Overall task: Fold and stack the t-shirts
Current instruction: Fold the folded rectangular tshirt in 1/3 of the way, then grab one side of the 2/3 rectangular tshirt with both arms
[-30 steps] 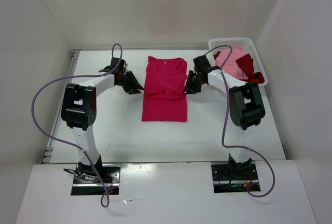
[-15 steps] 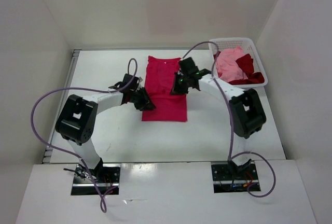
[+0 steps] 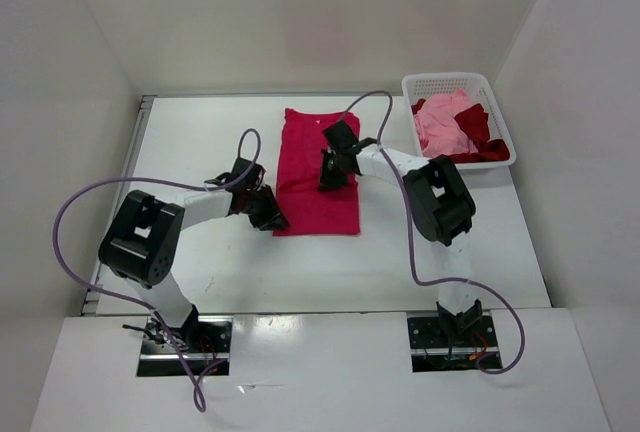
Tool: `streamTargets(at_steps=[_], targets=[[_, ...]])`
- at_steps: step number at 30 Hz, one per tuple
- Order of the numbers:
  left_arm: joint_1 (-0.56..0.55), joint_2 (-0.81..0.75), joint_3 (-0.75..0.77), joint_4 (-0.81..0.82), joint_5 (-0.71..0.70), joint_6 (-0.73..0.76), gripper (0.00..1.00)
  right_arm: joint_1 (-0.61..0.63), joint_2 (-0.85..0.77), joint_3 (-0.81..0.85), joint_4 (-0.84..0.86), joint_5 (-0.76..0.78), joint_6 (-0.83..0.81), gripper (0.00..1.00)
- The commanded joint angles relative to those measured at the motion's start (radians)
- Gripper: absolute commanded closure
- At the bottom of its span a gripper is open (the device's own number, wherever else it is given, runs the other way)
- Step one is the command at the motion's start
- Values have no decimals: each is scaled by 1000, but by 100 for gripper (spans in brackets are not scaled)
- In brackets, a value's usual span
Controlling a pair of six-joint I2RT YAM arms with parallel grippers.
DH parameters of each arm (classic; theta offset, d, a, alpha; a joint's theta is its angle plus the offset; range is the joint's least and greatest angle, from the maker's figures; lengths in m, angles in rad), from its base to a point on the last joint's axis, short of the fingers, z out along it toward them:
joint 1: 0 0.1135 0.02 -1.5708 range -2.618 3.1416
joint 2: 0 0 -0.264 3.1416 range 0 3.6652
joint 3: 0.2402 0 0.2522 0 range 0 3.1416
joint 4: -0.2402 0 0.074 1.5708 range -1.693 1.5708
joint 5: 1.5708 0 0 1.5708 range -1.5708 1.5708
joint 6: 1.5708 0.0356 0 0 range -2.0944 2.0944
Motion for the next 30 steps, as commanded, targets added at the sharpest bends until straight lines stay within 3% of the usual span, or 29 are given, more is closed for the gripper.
streamTargets(at_steps=[1, 5, 9, 17, 20, 21, 24, 30], targets=[[-9, -91, -18, -84, -51, 32, 70, -38, 55, 153, 97, 112, -4, 100], [-9, -177, 19, -170, -93, 54, 64, -56, 78, 349, 62, 158, -4, 100], [22, -211, 31, -212, -73, 64, 57, -56, 34, 389, -12, 142, -4, 100], [77, -176, -64, -134, -24, 64, 54, -56, -479, -336, 112, -24, 102, 92], [77, -109, -64, -105, 11, 73, 54, -56, -580, -523, 112, -60, 137, 77], [77, -92, -64, -105, 12, 73, 54, -56, -635, -596, 112, -72, 138, 66], [77, -58, -55, -95, 12, 82, 54, -79, -689, -710, 151, -72, 180, 54], [77, -18, -55, -86, 12, 82, 57, -79, -615, -763, 207, -119, 193, 53]])
